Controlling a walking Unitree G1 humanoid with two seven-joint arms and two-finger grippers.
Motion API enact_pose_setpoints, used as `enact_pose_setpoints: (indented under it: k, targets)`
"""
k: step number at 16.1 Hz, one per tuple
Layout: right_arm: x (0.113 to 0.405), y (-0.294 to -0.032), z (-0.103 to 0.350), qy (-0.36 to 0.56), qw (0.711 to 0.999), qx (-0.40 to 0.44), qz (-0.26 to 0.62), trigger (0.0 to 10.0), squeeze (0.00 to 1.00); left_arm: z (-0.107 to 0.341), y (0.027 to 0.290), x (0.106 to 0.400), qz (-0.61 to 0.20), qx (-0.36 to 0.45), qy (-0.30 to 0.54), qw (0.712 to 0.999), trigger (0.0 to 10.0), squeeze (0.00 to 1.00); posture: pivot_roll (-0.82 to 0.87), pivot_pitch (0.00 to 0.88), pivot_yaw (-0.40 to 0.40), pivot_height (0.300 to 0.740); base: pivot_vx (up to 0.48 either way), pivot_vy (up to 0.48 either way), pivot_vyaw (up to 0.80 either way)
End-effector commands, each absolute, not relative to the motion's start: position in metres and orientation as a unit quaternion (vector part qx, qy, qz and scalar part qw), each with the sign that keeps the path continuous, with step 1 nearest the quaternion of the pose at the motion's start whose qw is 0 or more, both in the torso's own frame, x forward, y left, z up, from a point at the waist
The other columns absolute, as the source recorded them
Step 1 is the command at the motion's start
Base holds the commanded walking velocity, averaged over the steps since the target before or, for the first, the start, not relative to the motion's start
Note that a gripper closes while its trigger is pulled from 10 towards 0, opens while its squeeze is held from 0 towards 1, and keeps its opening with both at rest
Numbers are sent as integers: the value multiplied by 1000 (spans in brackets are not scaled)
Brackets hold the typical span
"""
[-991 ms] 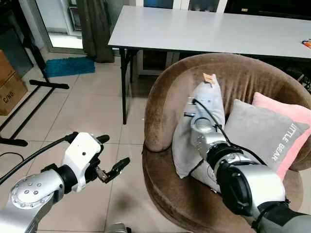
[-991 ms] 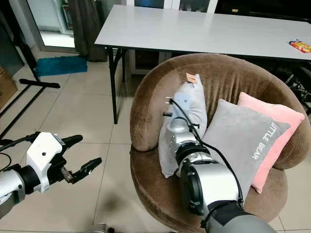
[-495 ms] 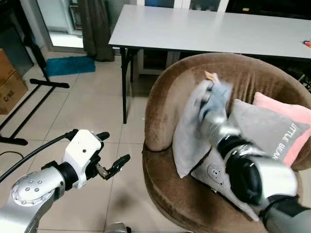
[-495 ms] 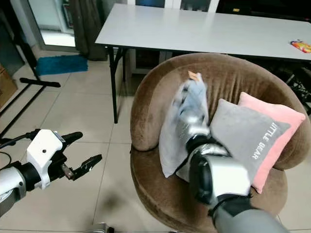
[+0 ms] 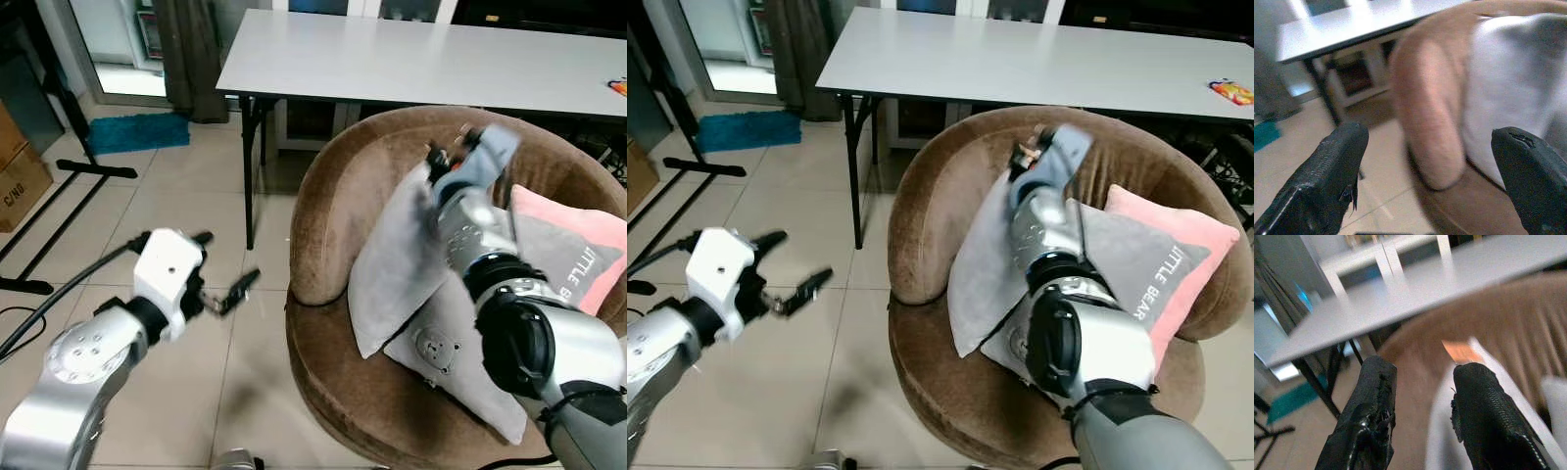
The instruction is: Move the pillow to the sofa from floor
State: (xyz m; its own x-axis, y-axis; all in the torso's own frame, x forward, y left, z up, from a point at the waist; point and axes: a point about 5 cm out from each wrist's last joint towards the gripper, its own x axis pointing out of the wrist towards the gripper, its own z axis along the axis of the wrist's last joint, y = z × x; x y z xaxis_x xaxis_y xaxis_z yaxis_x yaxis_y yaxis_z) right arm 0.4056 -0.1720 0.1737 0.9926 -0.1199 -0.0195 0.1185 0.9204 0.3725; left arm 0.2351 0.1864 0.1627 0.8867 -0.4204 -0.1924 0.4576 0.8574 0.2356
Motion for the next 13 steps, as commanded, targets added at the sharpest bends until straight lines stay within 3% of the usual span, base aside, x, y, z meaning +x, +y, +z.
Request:
enact_pose_setpoints:
  k: [1,7,8,13]
  targets:
    - [401,-181,175,-31,982,177,-52,10000,0,160,191,239,-188,141,67,970,10000,0,78,0,-26,740,0,0,0]
    - [323,-174,145,-45,991,121,-43,10000,0,153,197,237,-109,152,33,982,10000,0,20,0,-34,740,0,0,0]
    - [291,-162,131,-23,995,92,-40,10000,0,148,198,235,-106,167,34,980,10000,0,-1,0,-20,740,0,-450,0]
    - [280,-161,119,32,995,11,-89,10000,0,146,201,240,-112,202,19,973,10000,0,8,0,-22,740,0,-469,0]
